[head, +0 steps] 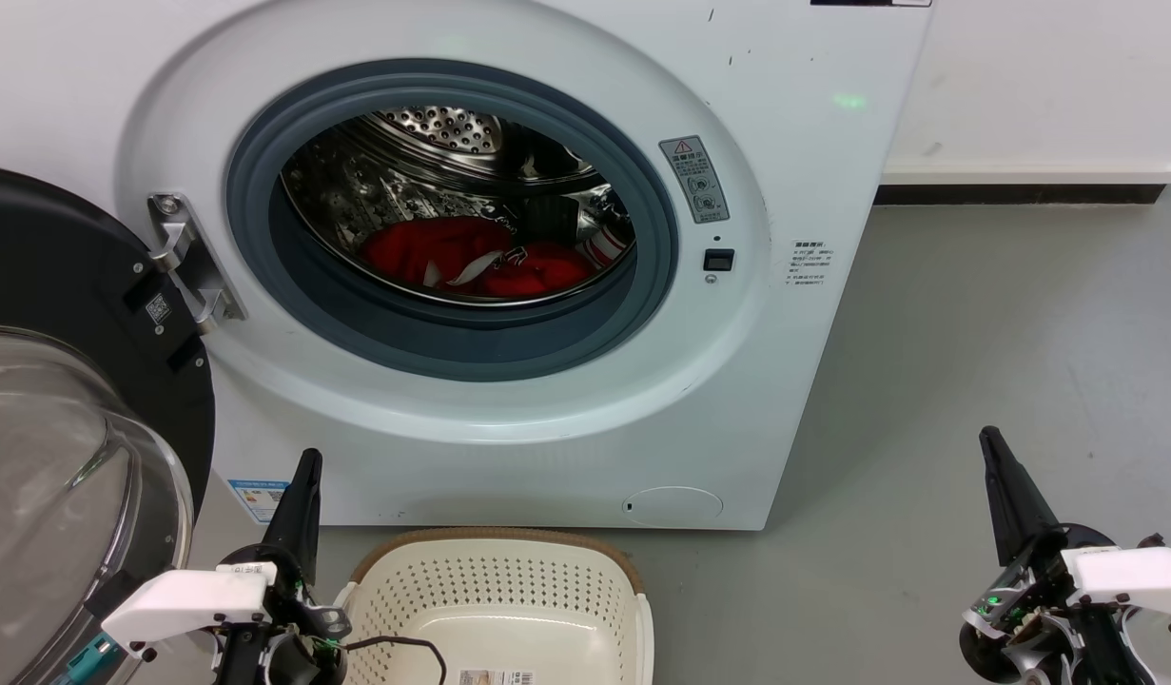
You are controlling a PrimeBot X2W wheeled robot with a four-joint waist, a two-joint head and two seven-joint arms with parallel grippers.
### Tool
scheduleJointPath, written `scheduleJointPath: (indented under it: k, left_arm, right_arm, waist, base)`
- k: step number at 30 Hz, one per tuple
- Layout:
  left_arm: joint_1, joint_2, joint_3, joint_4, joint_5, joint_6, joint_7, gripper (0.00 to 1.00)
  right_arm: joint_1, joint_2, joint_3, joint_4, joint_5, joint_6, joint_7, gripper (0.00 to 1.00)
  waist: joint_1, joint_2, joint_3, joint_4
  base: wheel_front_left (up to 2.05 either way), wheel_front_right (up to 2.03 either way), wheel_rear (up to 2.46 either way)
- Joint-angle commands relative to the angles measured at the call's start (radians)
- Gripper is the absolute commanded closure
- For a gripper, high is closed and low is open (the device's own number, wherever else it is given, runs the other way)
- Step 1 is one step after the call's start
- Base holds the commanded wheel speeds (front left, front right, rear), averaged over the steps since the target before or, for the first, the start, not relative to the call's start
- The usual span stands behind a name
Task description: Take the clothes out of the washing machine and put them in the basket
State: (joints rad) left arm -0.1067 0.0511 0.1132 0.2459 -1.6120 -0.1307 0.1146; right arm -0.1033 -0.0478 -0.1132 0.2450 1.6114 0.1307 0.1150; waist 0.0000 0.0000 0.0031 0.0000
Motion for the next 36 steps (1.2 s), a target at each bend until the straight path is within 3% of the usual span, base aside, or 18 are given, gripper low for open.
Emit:
scheduleJointPath:
  k: [1,36]
  left_arm:
    - [-0.006,-0.002,0.003,-0.001,-0.002,-0.002,0.002,1.00]
    - [-0.006,-0.002,0.002,-0.001,-0.002,-0.002,0.002,1.00]
  right_arm:
    - [-0.012,-0.005,-0.001,0.001,0.003,0.000,0.001,1.00]
    - [-0.012,-0.005,-0.001,0.001,0.003,0.000,0.001,1.00]
  waist:
    - [0.0000,0.0000,0.000,0.000]
    - [0.0000,0.0000,0.000,0.000]
  base:
    - [0.00,0.00,0.00]
    - [0.00,0.00,0.00]
